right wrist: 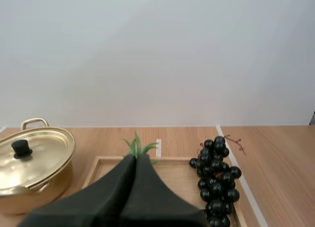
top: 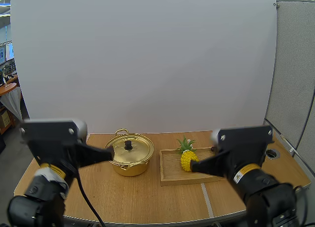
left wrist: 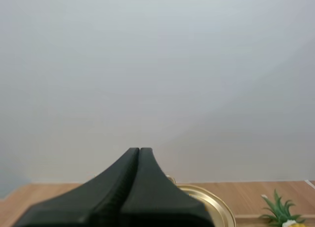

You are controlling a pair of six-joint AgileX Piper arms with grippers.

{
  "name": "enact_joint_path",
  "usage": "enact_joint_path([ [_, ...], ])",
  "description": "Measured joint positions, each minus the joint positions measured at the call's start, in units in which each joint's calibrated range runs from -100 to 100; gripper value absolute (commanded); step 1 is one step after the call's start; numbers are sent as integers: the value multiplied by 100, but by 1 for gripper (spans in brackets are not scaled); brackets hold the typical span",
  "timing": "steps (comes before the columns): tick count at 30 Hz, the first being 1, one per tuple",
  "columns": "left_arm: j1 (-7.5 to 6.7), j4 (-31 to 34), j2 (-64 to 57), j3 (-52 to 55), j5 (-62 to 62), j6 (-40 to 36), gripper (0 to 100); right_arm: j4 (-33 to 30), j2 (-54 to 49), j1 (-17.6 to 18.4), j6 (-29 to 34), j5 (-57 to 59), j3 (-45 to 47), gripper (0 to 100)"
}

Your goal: Open the pot, put the pineapple inside, and close it

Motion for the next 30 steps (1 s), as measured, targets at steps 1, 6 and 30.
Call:
enact_joint_path([
  [1,0,0,0,-130,0,49,0,30,0,0,0,189,-180,0],
  [6,15,0,0,-703,739,177,0,145,-5,0,0,1308,-910,0],
  [30,14,0,2465,-1372,1907,213,0,156,1192,0,-102,2827,-1930,0],
])
